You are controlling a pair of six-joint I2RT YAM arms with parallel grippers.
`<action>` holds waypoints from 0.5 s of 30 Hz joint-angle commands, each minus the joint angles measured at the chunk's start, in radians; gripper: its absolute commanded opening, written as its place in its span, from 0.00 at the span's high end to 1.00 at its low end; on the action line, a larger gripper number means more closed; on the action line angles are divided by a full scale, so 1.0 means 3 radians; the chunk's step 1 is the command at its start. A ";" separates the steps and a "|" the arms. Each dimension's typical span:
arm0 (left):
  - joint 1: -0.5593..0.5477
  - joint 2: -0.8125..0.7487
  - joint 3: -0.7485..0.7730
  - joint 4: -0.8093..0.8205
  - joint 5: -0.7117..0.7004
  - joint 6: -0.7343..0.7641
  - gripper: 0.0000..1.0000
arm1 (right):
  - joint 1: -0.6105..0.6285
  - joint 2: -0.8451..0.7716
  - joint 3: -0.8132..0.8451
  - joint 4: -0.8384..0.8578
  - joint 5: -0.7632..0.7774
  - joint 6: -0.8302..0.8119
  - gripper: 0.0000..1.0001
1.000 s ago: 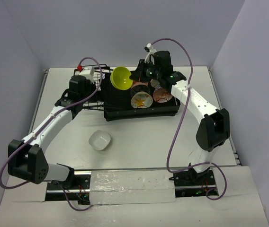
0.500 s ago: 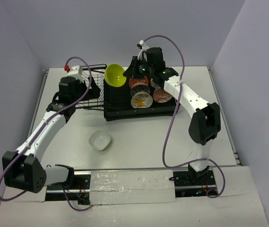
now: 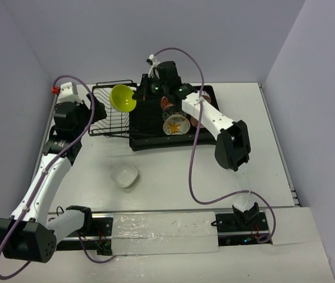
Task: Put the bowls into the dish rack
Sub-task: Place the bowl in the dish rack.
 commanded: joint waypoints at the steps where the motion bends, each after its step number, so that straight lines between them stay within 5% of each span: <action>1: 0.0062 -0.0111 -0.0044 0.0140 -0.0116 -0.0074 0.01 | 0.0141 0.0075 0.0300 0.0093 -0.0042 0.0118 1.00; 15: 0.0087 -0.0075 -0.0013 0.0053 -0.0110 -0.0059 0.01 | 0.0325 0.0433 0.0694 0.0042 0.0081 0.0154 1.00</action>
